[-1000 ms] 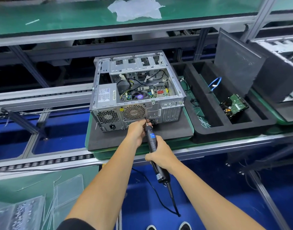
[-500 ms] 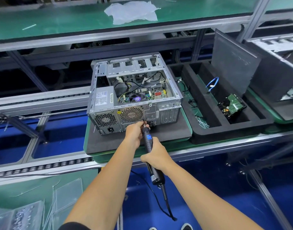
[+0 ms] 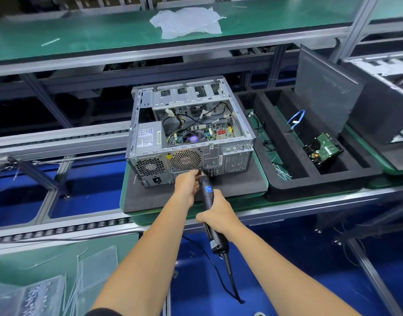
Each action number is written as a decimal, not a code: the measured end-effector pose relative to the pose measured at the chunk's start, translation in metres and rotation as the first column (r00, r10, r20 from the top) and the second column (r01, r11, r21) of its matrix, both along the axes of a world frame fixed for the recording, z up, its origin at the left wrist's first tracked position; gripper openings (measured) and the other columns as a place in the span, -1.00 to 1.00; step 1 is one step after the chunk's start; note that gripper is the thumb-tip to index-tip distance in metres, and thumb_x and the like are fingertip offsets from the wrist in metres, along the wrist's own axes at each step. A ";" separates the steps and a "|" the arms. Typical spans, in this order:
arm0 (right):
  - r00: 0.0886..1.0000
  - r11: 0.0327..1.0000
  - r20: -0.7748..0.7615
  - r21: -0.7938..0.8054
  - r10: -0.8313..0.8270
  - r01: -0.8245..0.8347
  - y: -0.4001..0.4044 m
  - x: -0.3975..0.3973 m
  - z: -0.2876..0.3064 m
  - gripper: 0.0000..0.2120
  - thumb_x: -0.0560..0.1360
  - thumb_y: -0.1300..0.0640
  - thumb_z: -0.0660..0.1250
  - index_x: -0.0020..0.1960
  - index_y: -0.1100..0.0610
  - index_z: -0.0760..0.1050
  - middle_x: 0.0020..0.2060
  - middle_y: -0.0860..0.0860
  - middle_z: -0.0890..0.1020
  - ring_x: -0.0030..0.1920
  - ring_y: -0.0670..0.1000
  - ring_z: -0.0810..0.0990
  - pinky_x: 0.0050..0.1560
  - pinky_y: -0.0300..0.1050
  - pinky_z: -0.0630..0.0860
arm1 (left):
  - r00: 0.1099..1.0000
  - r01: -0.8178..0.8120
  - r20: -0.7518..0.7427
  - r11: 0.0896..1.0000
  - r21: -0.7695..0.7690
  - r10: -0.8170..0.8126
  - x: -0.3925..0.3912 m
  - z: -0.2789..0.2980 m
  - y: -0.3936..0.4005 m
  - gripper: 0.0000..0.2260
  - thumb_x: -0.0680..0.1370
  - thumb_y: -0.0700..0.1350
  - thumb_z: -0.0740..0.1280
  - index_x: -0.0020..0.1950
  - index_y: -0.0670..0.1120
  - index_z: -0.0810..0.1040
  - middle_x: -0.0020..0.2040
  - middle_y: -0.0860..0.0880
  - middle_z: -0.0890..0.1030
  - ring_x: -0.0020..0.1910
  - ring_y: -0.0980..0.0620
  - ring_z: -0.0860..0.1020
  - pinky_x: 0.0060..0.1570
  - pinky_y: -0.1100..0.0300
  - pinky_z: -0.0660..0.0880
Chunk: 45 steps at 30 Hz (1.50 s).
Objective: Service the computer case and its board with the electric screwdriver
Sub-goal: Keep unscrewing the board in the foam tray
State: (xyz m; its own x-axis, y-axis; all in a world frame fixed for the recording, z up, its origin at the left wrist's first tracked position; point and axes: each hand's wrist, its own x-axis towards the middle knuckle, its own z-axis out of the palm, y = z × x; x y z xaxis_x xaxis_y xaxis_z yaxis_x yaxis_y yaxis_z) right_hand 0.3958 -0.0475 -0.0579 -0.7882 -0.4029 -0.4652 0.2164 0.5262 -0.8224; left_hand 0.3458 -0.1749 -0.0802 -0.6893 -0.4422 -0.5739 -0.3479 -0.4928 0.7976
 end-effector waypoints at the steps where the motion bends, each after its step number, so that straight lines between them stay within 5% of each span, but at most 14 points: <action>1: 1.000 1.000 0.002 -0.003 0.000 0.000 0.000 0.000 0.001 -0.46 0.31 0.24 0.47 0.20 0.09 0.30 -0.03 0.10 0.51 -0.15 0.06 0.53 -0.17 -0.05 0.58 | 1.000 0.004 -0.004 1.000 -0.002 -0.004 0.000 -0.001 0.000 -0.91 0.57 -0.20 0.25 -0.02 -0.18 0.54 -0.15 -0.10 0.60 -0.29 0.05 0.52 -0.33 0.27 0.48; 6: 1.000 1.000 0.009 0.004 0.019 -0.019 0.004 -0.003 0.003 -0.47 0.31 0.25 0.46 0.20 0.10 0.30 -0.07 0.08 0.49 -0.17 0.06 0.51 -0.15 -0.04 0.56 | 1.000 0.017 -0.002 1.000 -0.018 -0.017 0.001 0.004 0.002 -0.91 0.56 -0.23 0.25 -0.01 -0.20 0.54 -0.13 -0.11 0.59 -0.22 0.01 0.54 -0.26 0.24 0.49; 8: 1.000 1.000 0.011 0.001 0.023 -0.023 0.005 -0.003 0.003 -0.47 0.31 0.25 0.46 0.19 0.10 0.30 -0.08 0.08 0.48 -0.17 0.06 0.51 -0.16 -0.04 0.56 | 0.999 0.025 0.032 0.974 -0.225 -0.018 0.007 0.011 0.005 -0.89 0.52 -0.25 0.26 -0.18 -0.18 0.54 -0.23 -0.11 0.59 -0.26 -0.04 0.53 -0.25 0.15 0.49; 9: 1.000 1.000 0.012 0.000 0.025 -0.025 0.005 -0.004 0.004 -0.48 0.32 0.25 0.46 0.18 0.10 0.30 -0.08 0.08 0.48 -0.16 0.06 0.51 -0.17 -0.05 0.55 | 0.999 0.040 0.046 0.889 -0.456 -0.021 0.012 0.015 0.004 -0.86 0.50 -0.23 0.27 -0.24 -0.18 0.54 -0.29 -0.10 0.58 -0.28 -0.07 0.53 -0.25 0.14 0.48; 11: 0.999 0.999 0.014 -0.001 0.033 -0.033 0.006 -0.004 0.003 -0.50 0.33 0.25 0.46 0.17 0.11 0.31 -0.08 0.07 0.48 -0.16 0.06 0.51 -0.19 -0.08 0.54 | 0.998 -0.007 -0.037 0.512 -0.859 -0.049 0.019 0.033 0.000 -0.84 0.46 -0.18 0.25 -0.31 -0.14 0.52 -0.38 -0.02 0.55 -0.35 -0.04 0.49 -0.35 0.19 0.40; 13: 0.999 0.999 0.022 -0.008 0.035 -0.035 0.008 -0.005 0.003 -0.50 0.35 0.25 0.46 0.18 0.12 0.30 -0.10 0.07 0.47 -0.17 0.05 0.50 -0.22 -0.11 0.51 | 0.971 -0.138 -0.177 0.228 -0.964 -0.161 0.016 0.066 -0.008 -0.87 0.45 -0.15 0.22 -0.29 -0.06 0.46 -0.38 0.06 0.49 -0.36 0.08 0.42 -0.40 0.28 0.27; 16: 0.999 0.999 0.029 -0.006 0.044 -0.044 0.006 -0.004 0.002 -0.49 0.37 0.25 0.46 0.21 0.12 0.28 -0.11 0.05 0.45 -0.20 0.02 0.47 -0.29 -0.17 0.45 | 0.952 -0.073 -0.097 0.091 -0.993 -0.290 -0.019 0.107 -0.030 -0.83 0.47 -0.11 0.16 -0.31 -0.09 0.42 -0.36 0.03 0.47 -0.31 0.08 0.38 -0.41 0.24 0.23; 20: 0.998 0.998 0.022 0.025 0.054 -0.054 0.003 -0.003 0.004 -0.46 0.38 0.25 0.47 0.23 0.13 0.25 -0.11 0.04 0.44 -0.22 -0.01 0.45 -0.35 -0.21 0.42 | 0.799 0.460 0.428 -0.030 -0.888 -0.423 -0.057 0.122 -0.041 -0.68 0.59 -0.02 0.05 -0.32 -0.10 0.36 -0.26 -0.10 0.48 -0.24 -0.06 0.43 -0.29 0.11 0.28; 22: 0.998 0.997 0.014 0.043 0.060 -0.060 0.002 -0.004 0.004 -0.42 0.37 0.25 0.47 0.26 0.14 0.23 -0.11 0.04 0.44 -0.24 -0.02 0.44 -0.38 -0.22 0.41 | 0.640 0.686 0.605 -0.002 -0.728 -0.474 -0.066 0.114 -0.042 -0.59 0.62 0.00 0.01 -0.13 -0.24 0.50 -0.04 -0.26 0.53 -0.01 -0.17 0.49 -0.04 0.03 0.36; 25: 0.998 0.995 0.011 0.068 0.069 -0.069 0.003 -0.008 0.005 -0.43 0.37 0.25 0.46 0.26 0.13 0.23 -0.12 0.05 0.44 -0.25 -0.01 0.45 -0.36 -0.20 0.43 | 0.499 0.838 0.691 0.089 -0.538 -0.522 -0.073 0.108 -0.039 -0.55 0.62 0.00 0.00 0.27 -0.31 0.41 0.36 -0.28 0.37 0.33 -0.22 0.35 0.30 -0.09 0.24; 29: 0.997 0.993 0.018 0.086 0.080 -0.081 0.005 -0.011 0.005 -0.43 0.37 0.26 0.45 0.24 0.11 0.22 -0.12 0.06 0.43 -0.26 0.00 0.44 -0.35 -0.18 0.44 | 0.369 0.912 0.720 0.082 -0.401 -0.587 -0.081 0.114 -0.035 -0.74 0.64 -0.11 0.02 -0.26 0.04 0.19 -0.19 0.04 0.26 -0.21 0.08 0.25 -0.03 0.09 0.18; 36: 0.996 0.990 0.016 0.106 0.087 -0.088 0.005 -0.013 0.007 -0.46 0.36 0.25 0.46 0.21 0.12 0.24 -0.11 0.07 0.45 -0.24 0.02 0.44 -0.29 -0.13 0.47 | 0.325 0.924 0.732 0.038 -0.380 -0.599 -0.087 0.115 -0.034 -0.76 0.61 -0.16 0.00 -0.27 -0.01 0.18 -0.25 0.02 0.22 -0.31 0.05 0.17 -0.24 0.10 0.18; 40: 0.996 0.991 0.020 0.100 0.091 -0.093 0.006 -0.014 0.008 -0.47 0.36 0.26 0.46 0.20 0.14 0.25 -0.10 0.10 0.46 -0.24 0.03 0.45 -0.30 -0.14 0.48 | 0.326 0.932 0.728 0.075 -0.355 -0.603 -0.088 0.111 -0.032 -0.76 0.61 -0.17 0.00 -0.25 0.02 0.21 -0.20 0.07 0.25 -0.15 0.04 0.28 0.07 0.07 0.14; 45: 0.995 0.991 0.020 0.092 0.094 -0.096 0.007 -0.014 0.009 -0.49 0.37 0.28 0.44 0.20 0.14 0.25 -0.07 0.11 0.48 -0.22 0.03 0.47 -0.32 -0.17 0.47 | 0.402 0.908 0.700 0.158 -0.388 -0.590 -0.089 0.110 -0.031 -0.74 0.63 -0.15 -0.01 -0.26 0.05 0.19 -0.18 0.05 0.26 -0.08 0.00 0.29 0.04 0.12 0.11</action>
State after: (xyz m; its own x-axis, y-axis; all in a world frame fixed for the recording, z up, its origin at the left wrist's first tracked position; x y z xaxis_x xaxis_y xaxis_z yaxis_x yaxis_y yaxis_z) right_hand 0.3814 -0.0408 -0.0491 -0.7406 -0.4300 -0.5163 0.1747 0.6188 -0.7659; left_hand 0.2568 -0.2056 0.0296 -0.7463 -0.1175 -0.6551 -0.4930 0.7588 0.4256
